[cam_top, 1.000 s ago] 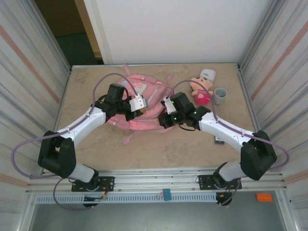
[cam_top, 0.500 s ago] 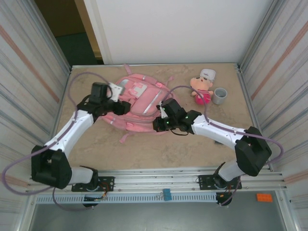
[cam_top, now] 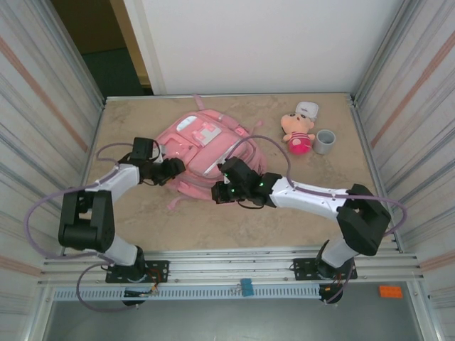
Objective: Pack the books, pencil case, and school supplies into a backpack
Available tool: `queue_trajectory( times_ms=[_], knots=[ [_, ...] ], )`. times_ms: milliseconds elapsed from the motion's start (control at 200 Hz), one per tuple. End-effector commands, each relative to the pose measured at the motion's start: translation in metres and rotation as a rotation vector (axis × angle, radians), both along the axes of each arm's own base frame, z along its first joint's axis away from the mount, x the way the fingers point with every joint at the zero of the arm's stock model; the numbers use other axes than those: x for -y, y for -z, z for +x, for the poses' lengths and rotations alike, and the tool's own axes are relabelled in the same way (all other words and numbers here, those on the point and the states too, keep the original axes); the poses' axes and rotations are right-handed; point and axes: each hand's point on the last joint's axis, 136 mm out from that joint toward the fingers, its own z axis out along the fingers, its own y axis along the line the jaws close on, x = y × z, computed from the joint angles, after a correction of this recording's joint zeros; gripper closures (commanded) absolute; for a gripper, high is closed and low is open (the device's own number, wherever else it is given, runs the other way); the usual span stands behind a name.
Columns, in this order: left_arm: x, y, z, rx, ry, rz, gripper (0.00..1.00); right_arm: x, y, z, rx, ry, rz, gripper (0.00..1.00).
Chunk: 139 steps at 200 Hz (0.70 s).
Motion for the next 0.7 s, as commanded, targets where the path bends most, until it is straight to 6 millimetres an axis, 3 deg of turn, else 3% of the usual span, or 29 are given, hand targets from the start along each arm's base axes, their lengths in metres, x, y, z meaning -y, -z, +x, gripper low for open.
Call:
queue_trajectory(
  times_ms=[0,105,200,341,511,692],
  knots=[
    [0.011,-0.040,0.055,0.148,-0.024,-0.074,0.41,-0.035,-0.022,0.006,0.019,-0.016,0.094,1.00],
    [0.010,-0.050,0.072,0.158,-0.038,-0.074,0.41,-0.048,-0.018,0.016,0.022,-0.010,0.086,1.00],
    [0.005,-0.054,0.067,0.129,-0.071,-0.073,0.41,-0.055,-0.015,0.025,0.008,0.002,0.087,1.00],
    [0.004,-0.052,0.027,0.063,-0.102,-0.107,0.41,-0.060,-0.012,0.034,-0.034,0.027,0.120,1.00],
    [0.019,-0.044,-0.032,-0.039,-0.132,-0.231,0.44,-0.067,-0.013,0.034,-0.063,0.003,0.149,1.00],
    [0.032,-0.054,-0.050,-0.008,-0.148,-0.281,0.45,-0.077,-0.017,0.028,-0.059,-0.036,0.154,1.00]
  ],
)
